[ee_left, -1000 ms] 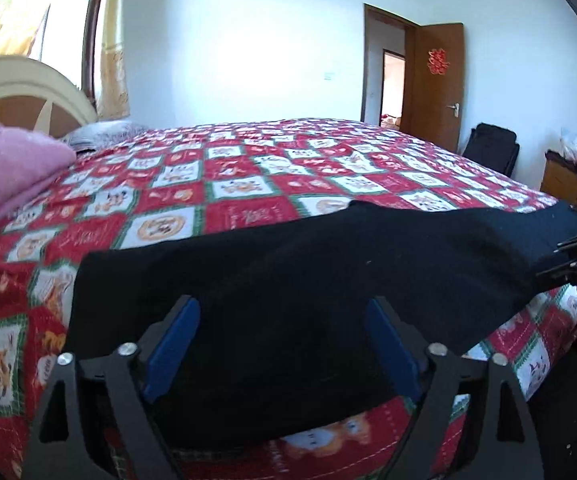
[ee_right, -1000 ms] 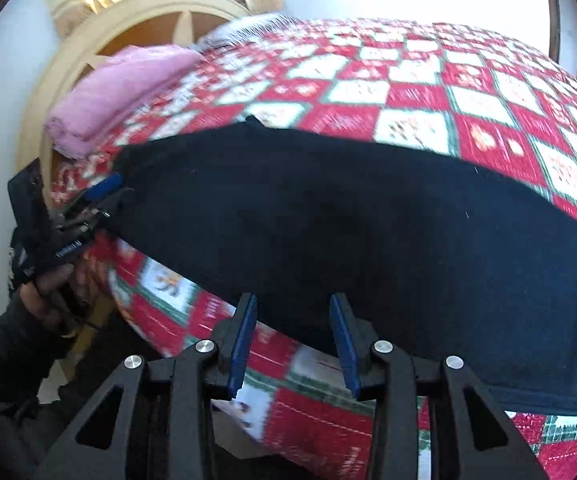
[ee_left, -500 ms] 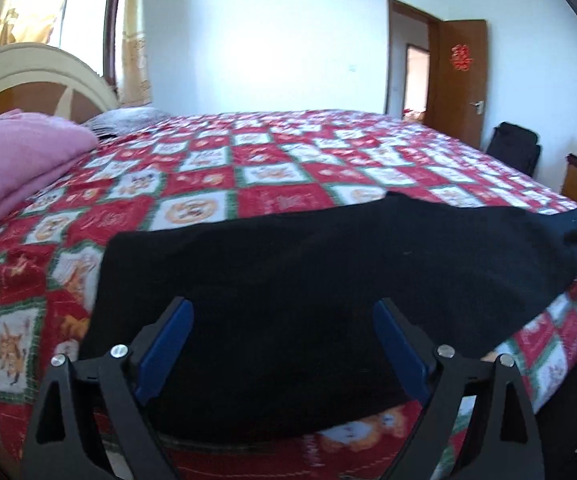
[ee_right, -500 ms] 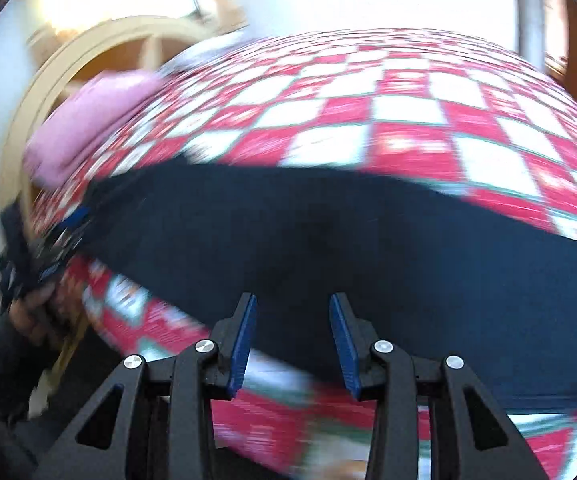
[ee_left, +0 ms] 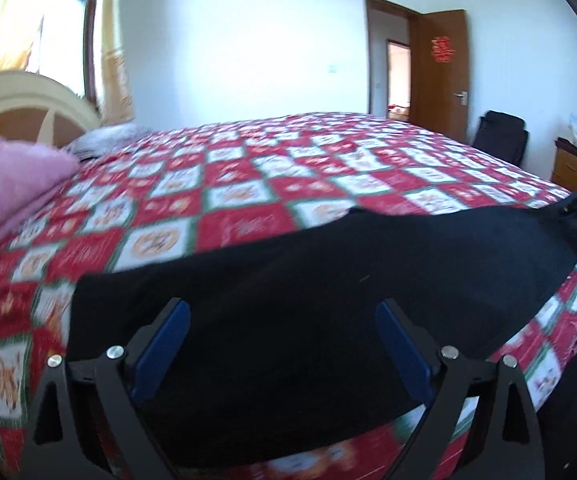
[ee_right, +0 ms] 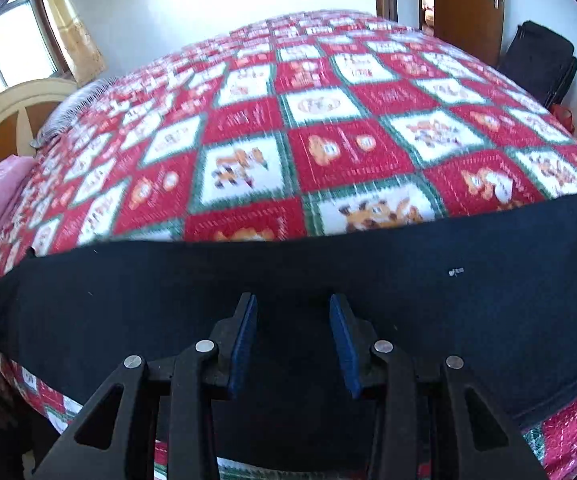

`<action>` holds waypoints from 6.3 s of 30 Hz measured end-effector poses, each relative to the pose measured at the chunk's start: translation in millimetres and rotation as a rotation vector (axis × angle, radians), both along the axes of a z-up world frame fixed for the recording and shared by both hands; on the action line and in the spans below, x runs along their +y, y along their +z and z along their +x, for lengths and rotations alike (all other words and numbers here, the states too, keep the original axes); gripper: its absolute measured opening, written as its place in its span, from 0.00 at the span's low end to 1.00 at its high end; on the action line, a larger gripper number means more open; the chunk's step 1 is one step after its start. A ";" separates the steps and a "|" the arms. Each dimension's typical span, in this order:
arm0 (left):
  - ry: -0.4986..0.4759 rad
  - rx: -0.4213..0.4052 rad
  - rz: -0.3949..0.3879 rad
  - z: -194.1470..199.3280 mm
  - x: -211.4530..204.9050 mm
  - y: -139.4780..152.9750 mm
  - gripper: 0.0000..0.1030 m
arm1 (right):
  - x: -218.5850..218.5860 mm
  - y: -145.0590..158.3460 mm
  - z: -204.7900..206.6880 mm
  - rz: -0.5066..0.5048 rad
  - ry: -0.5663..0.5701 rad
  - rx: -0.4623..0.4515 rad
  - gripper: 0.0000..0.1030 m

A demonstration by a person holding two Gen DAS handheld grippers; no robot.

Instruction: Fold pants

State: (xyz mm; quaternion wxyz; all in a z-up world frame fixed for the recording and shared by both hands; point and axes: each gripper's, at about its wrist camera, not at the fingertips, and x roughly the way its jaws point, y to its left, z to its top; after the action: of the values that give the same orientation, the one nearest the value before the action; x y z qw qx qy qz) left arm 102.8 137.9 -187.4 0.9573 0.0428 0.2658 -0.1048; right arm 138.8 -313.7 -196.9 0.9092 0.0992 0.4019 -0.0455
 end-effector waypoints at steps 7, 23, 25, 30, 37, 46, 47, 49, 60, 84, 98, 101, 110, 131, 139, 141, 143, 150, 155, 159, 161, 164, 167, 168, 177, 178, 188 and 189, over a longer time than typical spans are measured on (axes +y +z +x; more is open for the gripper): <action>-0.058 0.054 0.072 18.4 -43.7 -3.9 0.94 | -11.8 -15.6 8.7 -0.003 -0.022 0.036 0.39; -0.046 0.149 0.055 26.7 -65.4 -9.8 0.98 | -18.5 0.1 -11.2 0.003 -0.012 -0.028 0.41; -0.069 0.134 0.054 25.3 -74.9 -2.6 0.98 | -24.3 2.9 -16.4 -0.025 -0.028 -0.030 0.42; -0.142 0.119 0.046 32.6 -105.9 8.2 0.98 | -66.2 8.9 -36.6 -0.013 -0.117 -0.048 0.42; -0.184 0.163 0.067 46.6 -137.3 -7.3 0.98 | -133.4 30.3 -82.0 0.002 -0.255 -0.114 0.42; -0.156 0.179 0.069 49.0 -140.6 -16.3 1.00 | -189.5 42.1 -100.6 0.063 -0.302 -0.145 0.42; -0.153 0.179 0.068 49.3 -140.9 -16.5 1.00 | -190.5 40.5 -100.3 0.078 -0.290 -0.140 0.42; -0.148 0.179 0.067 49.8 -141.5 -16.7 1.00 | -191.4 34.4 -95.6 0.120 -0.262 -0.118 0.42; -0.144 0.163 0.053 49.7 -140.1 -17.9 1.00 | -183.0 19.3 -65.9 0.149 -0.174 -0.052 0.42; -0.161 0.142 -0.066 21.2 -119.7 6.0 1.00 | 25.4 102.9 -65.4 -0.088 -0.015 -0.184 0.11; -0.136 0.148 -0.133 18.7 -90.4 3.8 1.00 | 202.4 -10.1 22.8 -0.186 0.274 -0.022 0.11; -0.150 0.150 -0.146 18.8 -92.2 5.0 1.00 | 208.9 -25.7 22.4 -0.192 0.298 0.002 0.15; -0.222 0.184 -0.190 22.4 -116.8 9.6 1.00 | 153.0 14.9 -37.1 0.003 0.380 -0.088 0.37; -0.243 0.206 -0.166 36.5 -146.4 13.0 1.00 | 201.0 -26.3 -34.8 -0.177 0.454 -0.075 0.09; -0.311 0.224 -0.180 40.7 -169.1 15.8 1.00 | 204.9 -41.2 -33.4 -0.195 0.486 -0.041 0.22; -0.332 0.233 -0.176 43.6 -177.8 14.5 0.96 | 197.5 -33.7 -40.6 -0.160 0.499 -0.035 0.39; -0.357 0.255 -0.187 47.8 -187.5 12.2 0.90 | 180.9 -22.3 -54.1 -0.149 0.465 -0.091 0.40; -0.398 0.353 -0.198 60.5 -223.6 -1.5 0.63 | 71.4 2.3 -79.8 -0.017 0.041 -0.302 0.40; -0.381 0.353 -0.168 60.3 -234.8 1.5 0.24 | 43.1 3.7 -84.0 0.007 -0.066 -0.356 0.41; -0.391 0.341 -0.176 56.6 -231.2 8.3 0.13 | 43.8 6.0 -88.6 0.016 -0.057 -0.381 0.45; -0.396 0.338 -0.204 54.0 -223.4 16.7 0.13 | 44.1 6.3 -88.7 0.011 -0.056 -0.388 0.47; -0.376 0.330 -0.237 53.8 -205.9 28.1 0.13 | 41.8 5.5 -88.9 0.014 -0.063 -0.391 0.48; -0.325 0.327 -0.263 57.3 -180.0 35.4 0.13 | 43.4 2.8 -87.4 0.016 -0.053 -0.380 0.48; -0.313 0.327 -0.263 58.9 -176.2 35.2 0.13 | 45.3 2.1 -86.9 0.014 -0.045 -0.378 0.48; -0.232 0.394 -0.271 76.5 -148.5 -5.6 0.14 | 109.1 -18.1 -76.5 -0.030 0.287 -0.274 0.49; -0.232 0.395 -0.280 76.9 -147.5 -6.2 0.14 | 118.9 -27.0 -71.4 -0.054 0.326 -0.216 0.49; -0.250 0.340 -0.261 68.7 -142.8 11.1 0.14 | 118.2 -39.1 -66.9 -0.041 0.318 -0.169 0.55; -0.248 0.345 -0.260 70.6 -142.9 8.8 0.14 | 117.9 -46.1 -61.3 -0.047 0.316 -0.128 0.56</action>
State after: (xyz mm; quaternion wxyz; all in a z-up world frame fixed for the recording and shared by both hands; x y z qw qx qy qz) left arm 173.4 -5.0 -178.7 0.8750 -0.0672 0.4025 -0.2604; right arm 77.5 -195.8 -243.1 0.9308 0.0163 0.3526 0.0953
